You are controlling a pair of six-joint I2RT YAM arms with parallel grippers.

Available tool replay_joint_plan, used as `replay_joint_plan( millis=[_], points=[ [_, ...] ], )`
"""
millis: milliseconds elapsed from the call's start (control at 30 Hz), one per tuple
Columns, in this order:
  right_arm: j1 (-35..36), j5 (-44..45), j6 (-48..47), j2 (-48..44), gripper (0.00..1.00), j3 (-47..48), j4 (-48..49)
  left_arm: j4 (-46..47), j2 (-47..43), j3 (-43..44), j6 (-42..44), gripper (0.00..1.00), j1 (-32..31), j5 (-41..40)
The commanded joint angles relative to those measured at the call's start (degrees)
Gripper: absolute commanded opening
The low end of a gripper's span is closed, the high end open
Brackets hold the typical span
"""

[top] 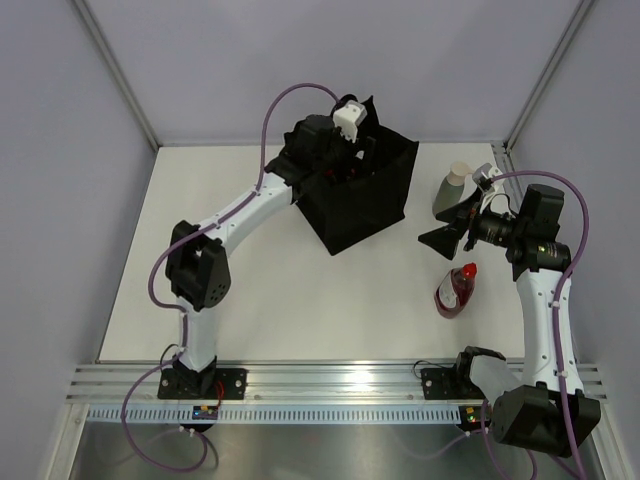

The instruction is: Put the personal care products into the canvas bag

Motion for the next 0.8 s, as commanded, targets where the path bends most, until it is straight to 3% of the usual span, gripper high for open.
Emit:
replay_joint_plan(
  millis=[0, 133, 233, 300, 467, 567, 667, 767],
  points=[
    [-0.45, 0.16, -1.44, 0.03, 1.0, 0.62, 0.13, 5.9, -8.42, 6.0, -2.87, 0.99, 0.13, 4.41],
    [-0.45, 3.84, -0.48, 0.2, 0.99, 0.53, 1.27, 3.71, -15.19, 6.72, -2.7, 0.99, 0.13, 4.24],
    [-0.45, 13.05, 5.83, 0.47, 0.99, 1.23, 4.78, -0.67, -23.24, 2.61, -1.03, 0.99, 0.39, 1.79],
    [-0.45, 25.43, 11.71, 0.99, 0.99, 2.81, 6.72, -3.15, -28.36, -1.69, 0.38, 0.99, 0.74, -0.15],
    [-0.45, 47.4, 14.29, 5.03, 0.99, 5.89, 7.42, -4.74, -49.97, -28.57, 4.25, 0.99, 0.92, -7.53],
    [-0.45, 50.52, 12.28, 10.56, 1.0, 8.18, 7.86, -4.48, -62.08, -43.96, 4.25, 0.99, 0.92, -12.1],
    [-0.45, 47.9, 8.5, 16.71, 1.0, 9.32, 11.19, -4.04, -69.41, -55.37, 3.55, 0.99, 1.01, -14.39],
    [-0.45, 47.18, 6.56, 24.26, 0.99, 12.65, 12.61, -4.91, -75.48, -60.33, 3.02, 0.99, 1.01, -15.36]
  ],
)
